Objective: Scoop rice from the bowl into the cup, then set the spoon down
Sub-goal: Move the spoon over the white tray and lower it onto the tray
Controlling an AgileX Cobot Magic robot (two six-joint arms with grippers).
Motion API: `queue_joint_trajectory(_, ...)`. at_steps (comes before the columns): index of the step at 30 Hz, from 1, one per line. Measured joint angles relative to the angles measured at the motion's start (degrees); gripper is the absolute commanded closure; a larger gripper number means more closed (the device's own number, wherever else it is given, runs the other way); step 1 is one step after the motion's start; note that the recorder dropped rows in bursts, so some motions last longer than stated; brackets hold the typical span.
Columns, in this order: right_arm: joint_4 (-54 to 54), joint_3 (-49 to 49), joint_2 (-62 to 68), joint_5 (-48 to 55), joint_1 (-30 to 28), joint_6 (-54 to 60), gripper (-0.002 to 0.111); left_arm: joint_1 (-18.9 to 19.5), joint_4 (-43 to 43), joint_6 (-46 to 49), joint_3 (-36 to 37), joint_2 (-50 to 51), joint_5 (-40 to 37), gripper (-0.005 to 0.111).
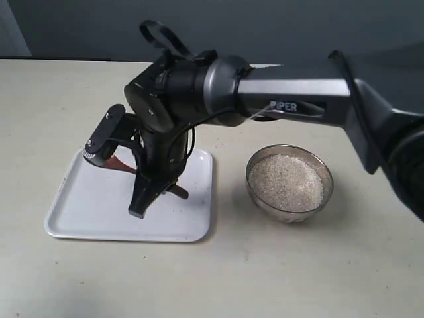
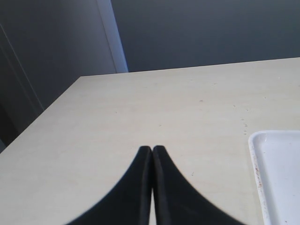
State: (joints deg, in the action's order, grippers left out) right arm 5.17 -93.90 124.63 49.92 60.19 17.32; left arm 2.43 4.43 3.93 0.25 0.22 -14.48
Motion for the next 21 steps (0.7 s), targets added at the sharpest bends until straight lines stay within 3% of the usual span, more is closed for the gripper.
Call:
queue_joint_trajectory(4,-1.2,0.1,2.6,-0.2,0.0,0.6,0.102,0.0,0.0,0.0,0.0,0.0,0.0,0.106)
queue_joint_trajectory(9,-1.3,0.1,2.8,-1.1,0.0,0.9,0.068,0.0,0.0,0.0,0.0,0.0,0.0,0.106)
queue_joint_trajectory(12,-1.3,0.1,2.8,-1.5,0.0,1.1,0.056,0.0,0.0,0.0,0.0,0.0,0.0,0.106)
queue_joint_trajectory(16,-1.3,0.1,2.8,-0.3,0.0,-0.5,0.063,0.0,0.0,0.0,0.0,0.0,0.0,0.106)
queue_joint_trajectory(21,-1.3,0.1,0.6,7.0,0.0,-3.8,0.090,0.0,0.0,0.0,0.0,0.0,0.0,0.106)
